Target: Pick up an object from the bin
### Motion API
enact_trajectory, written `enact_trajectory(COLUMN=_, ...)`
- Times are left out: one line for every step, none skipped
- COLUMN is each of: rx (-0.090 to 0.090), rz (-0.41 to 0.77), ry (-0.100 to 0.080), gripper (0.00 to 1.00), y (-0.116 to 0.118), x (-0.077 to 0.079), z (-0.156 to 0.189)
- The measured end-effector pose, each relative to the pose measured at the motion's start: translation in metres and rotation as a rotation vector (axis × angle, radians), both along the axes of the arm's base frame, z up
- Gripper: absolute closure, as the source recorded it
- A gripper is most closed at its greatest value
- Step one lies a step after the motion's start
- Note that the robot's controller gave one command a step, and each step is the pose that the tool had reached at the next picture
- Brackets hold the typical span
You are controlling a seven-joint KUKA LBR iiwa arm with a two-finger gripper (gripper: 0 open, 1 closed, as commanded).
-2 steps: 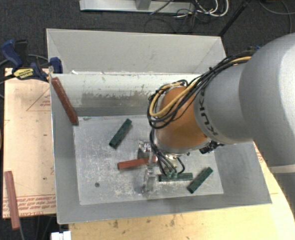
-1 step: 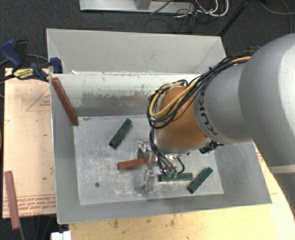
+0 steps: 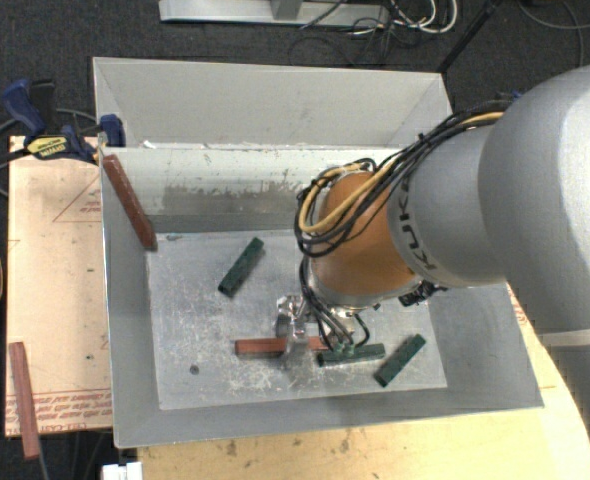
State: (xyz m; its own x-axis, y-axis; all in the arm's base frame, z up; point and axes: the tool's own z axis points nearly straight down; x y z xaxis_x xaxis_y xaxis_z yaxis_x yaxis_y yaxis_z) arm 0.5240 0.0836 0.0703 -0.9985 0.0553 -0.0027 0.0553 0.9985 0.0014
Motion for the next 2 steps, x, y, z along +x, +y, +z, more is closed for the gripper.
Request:
enact_trajectory(rx=0.001, rz=0.001, ry=-0.001, gripper=1.00, y=0.000, x=0.001, z=0.025)
enact_trajectory(rx=0.001, rz=0.003, ry=-0.003, gripper=1.00, y=0.001, x=0.002, z=0.070)
